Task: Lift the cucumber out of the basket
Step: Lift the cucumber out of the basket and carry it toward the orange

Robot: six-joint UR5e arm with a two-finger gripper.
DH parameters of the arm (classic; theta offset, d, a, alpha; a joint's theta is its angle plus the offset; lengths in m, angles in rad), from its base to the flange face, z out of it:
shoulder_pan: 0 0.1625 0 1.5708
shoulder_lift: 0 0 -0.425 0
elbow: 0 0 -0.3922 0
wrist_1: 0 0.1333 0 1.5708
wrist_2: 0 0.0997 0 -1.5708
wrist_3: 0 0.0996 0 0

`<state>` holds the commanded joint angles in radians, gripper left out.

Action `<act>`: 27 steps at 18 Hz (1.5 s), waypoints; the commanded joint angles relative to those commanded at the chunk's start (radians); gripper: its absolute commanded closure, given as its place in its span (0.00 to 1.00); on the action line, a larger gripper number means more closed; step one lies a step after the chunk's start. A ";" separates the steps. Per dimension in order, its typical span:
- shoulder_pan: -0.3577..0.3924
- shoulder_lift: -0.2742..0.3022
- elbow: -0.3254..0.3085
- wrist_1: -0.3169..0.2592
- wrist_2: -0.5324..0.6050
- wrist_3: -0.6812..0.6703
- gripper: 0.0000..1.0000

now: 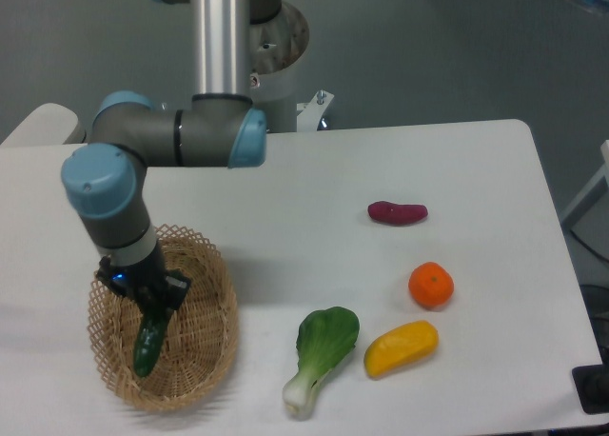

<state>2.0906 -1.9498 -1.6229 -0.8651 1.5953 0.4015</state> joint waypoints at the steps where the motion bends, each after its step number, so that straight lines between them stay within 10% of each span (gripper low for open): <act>1: 0.020 0.009 -0.003 -0.011 0.006 0.035 0.80; 10: 0.268 0.084 -0.014 -0.175 0.008 0.434 0.80; 27: 0.460 0.126 -0.003 -0.227 0.000 0.784 0.80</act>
<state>2.5510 -1.8239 -1.6260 -1.0922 1.5953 1.1858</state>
